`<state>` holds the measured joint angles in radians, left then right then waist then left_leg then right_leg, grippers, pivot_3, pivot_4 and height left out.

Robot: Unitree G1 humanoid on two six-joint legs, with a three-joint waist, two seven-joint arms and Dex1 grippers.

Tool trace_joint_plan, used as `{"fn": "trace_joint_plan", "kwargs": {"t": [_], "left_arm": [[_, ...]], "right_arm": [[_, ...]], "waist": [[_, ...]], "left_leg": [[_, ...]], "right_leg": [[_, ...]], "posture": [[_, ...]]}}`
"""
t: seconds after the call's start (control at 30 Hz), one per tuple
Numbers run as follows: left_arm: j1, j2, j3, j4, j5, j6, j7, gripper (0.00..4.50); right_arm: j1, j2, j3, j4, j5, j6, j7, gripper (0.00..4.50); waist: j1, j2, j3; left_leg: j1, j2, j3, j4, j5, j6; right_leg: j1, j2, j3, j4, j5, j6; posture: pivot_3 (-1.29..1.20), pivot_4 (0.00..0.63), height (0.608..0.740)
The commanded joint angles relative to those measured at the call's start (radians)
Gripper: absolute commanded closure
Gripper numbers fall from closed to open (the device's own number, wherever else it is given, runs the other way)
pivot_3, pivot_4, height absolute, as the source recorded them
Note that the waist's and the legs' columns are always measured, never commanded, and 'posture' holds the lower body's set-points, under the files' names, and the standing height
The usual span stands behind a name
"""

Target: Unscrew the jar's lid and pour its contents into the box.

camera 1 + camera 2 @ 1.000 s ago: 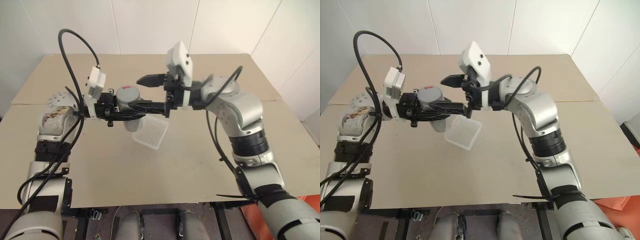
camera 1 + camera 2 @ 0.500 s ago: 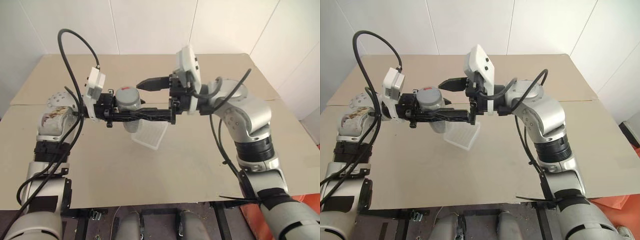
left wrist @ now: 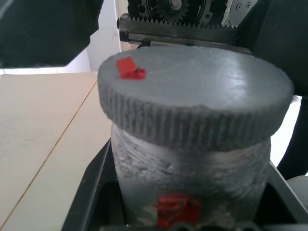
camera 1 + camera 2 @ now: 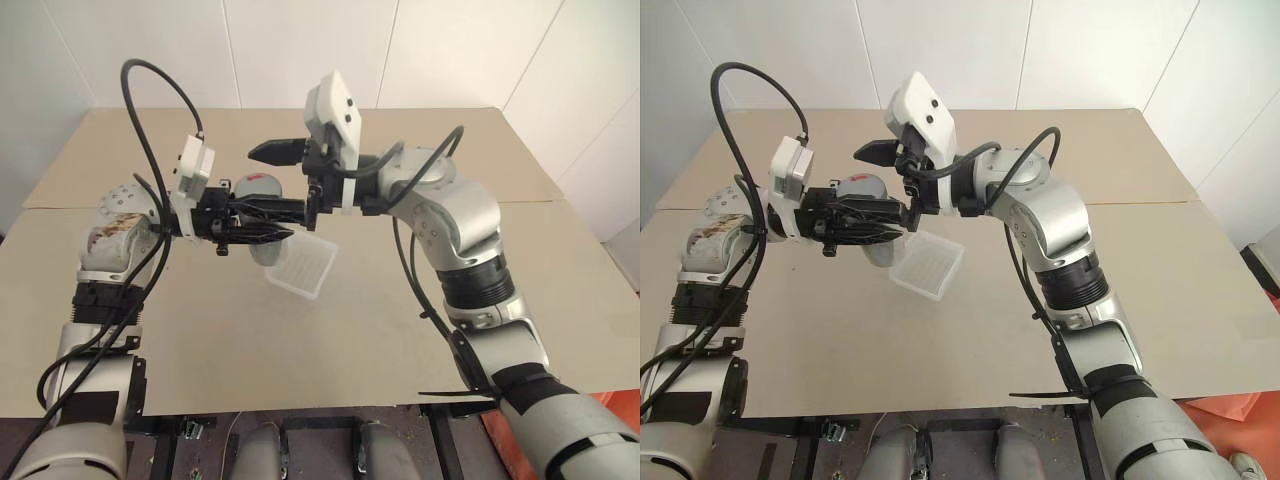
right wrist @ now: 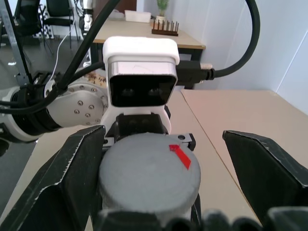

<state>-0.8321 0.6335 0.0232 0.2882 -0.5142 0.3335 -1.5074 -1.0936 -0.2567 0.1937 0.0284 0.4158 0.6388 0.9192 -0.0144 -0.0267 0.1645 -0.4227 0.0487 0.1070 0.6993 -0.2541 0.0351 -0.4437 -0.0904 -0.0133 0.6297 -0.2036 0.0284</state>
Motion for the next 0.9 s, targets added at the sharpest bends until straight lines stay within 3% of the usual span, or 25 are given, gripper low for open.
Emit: {"fn": "trace_joint_plan", "kwargs": {"t": [0.03,0.43,0.9], "left_arm": [[-0.003,0.021,0.032,-0.048,-0.026,0.006,-0.002,2.48],[-0.017,0.018,0.025,-0.037,-0.024,0.005,-0.008,2.48],[-0.021,0.005,0.02,-0.034,-0.019,0.0,-0.009,2.48]], "right_arm": [[0.003,-0.04,-0.039,-0.049,0.017,-0.005,0.018,0.03],[0.041,-0.093,-0.048,-0.132,0.088,0.008,0.077,0.03],[0.002,-0.004,-0.012,-0.078,0.032,0.003,-0.012,0.03]], "waist": [[0.001,0.0,0.0],[0.001,0.0,0.0],[0.002,0.0,0.0]], "left_leg": [[0.0,0.0,0.0,0.0,0.0,0.0],[0.0,0.0,0.0,0.0,0.0,0.0],[0.0,0.0,0.0,0.0,0.0,0.0]], "right_leg": [[0.0,0.0,0.0,0.0,0.0,0.0],[0.0,0.0,0.0,0.0,0.0,0.0],[0.0,0.0,0.0,0.0,0.0,0.0]], "posture": [[0.0,0.15,0.74],[0.0,0.15,0.74],[0.0,0.15,0.74]]}}
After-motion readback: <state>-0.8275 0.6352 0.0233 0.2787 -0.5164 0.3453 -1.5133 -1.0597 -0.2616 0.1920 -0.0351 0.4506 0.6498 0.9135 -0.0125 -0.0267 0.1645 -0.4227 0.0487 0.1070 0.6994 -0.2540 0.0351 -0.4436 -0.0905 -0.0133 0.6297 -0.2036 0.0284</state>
